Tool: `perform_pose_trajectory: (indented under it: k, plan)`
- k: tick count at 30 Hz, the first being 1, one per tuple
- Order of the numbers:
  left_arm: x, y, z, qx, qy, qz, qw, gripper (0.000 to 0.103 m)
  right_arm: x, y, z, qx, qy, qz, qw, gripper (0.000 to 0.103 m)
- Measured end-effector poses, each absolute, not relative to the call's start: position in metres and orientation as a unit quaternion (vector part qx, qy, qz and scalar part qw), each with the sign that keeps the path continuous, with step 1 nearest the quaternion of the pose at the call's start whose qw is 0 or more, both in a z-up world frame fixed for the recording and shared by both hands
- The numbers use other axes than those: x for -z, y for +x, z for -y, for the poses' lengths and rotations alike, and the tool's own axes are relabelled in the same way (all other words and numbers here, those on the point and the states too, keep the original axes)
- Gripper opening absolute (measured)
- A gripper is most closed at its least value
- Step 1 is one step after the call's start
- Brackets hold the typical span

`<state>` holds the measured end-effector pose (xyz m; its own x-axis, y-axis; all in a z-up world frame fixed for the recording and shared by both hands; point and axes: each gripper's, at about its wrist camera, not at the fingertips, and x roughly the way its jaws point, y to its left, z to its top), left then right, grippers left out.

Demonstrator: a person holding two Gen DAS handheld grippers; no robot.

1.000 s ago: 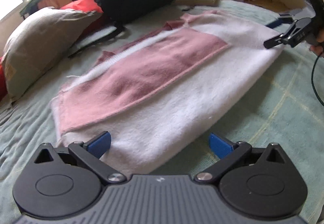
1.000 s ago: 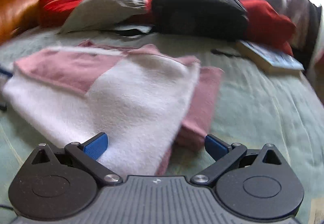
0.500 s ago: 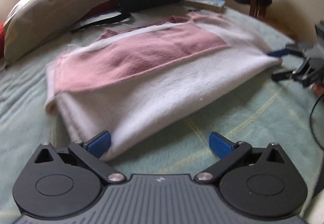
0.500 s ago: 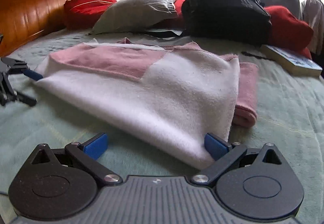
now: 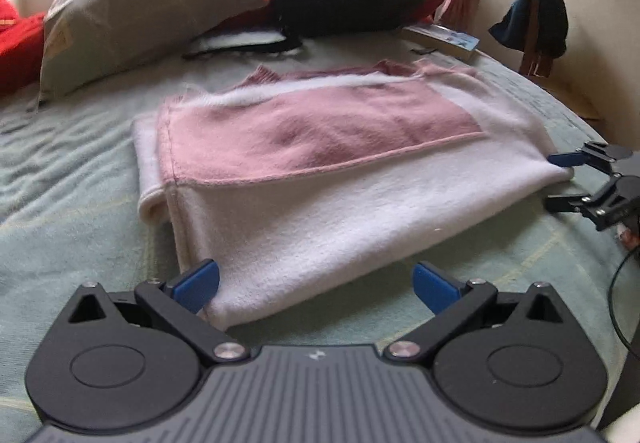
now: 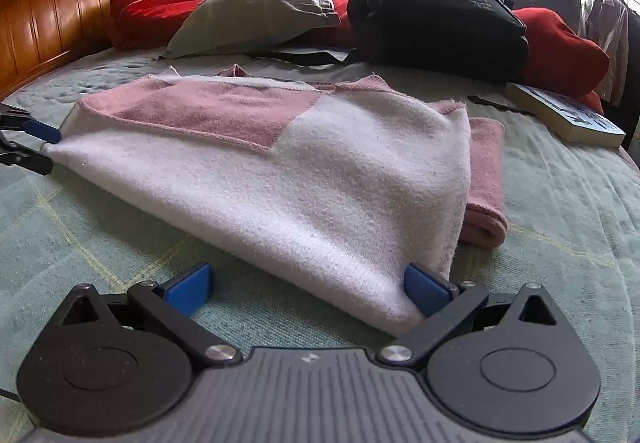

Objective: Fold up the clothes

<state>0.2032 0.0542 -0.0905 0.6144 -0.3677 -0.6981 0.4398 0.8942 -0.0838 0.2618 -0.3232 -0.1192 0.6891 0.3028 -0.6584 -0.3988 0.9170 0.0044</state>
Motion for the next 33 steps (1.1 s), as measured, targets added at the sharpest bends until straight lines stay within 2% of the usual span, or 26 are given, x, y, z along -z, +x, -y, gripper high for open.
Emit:
perform_pose_trajectory:
  k: [6,8,11,17,22,26,30,33]
  plan:
    - [0.054,0.217,-0.043,0.243,0.084,-0.303,0.918,0.102,0.099,0.268,0.326,-0.194,-0.042,-0.343,0.918,0.103]
    - [0.062,0.235,-0.047,0.233,0.068,-0.32,0.916,0.102,0.097,0.271,0.329,-0.186,-0.033,-0.339,0.922,0.103]
    - [0.09,0.256,-0.061,0.22,0.016,-0.385,0.896,0.102,0.103,0.271,0.335,-0.18,-0.016,-0.343,0.922,0.103]
    - [0.092,0.236,-0.058,0.226,0.034,-0.382,0.895,0.102,0.094,0.28,0.339,-0.193,-0.005,-0.33,0.924,0.103]
    - [0.072,0.245,-0.048,0.23,0.049,-0.356,0.904,0.102,0.076,0.313,0.348,-0.202,0.039,-0.318,0.925,0.103]
    - [0.077,0.266,-0.043,0.231,0.045,-0.358,0.904,0.102,0.064,0.341,0.354,-0.212,0.072,-0.312,0.924,0.103]
    - [0.102,0.289,-0.054,0.21,0.011,-0.396,0.894,0.102,0.092,0.368,0.361,-0.194,0.088,-0.361,0.908,0.103]
    - [0.102,0.287,-0.06,0.216,0.001,-0.392,0.894,0.102,0.098,0.366,0.367,-0.196,0.097,-0.358,0.908,0.103]
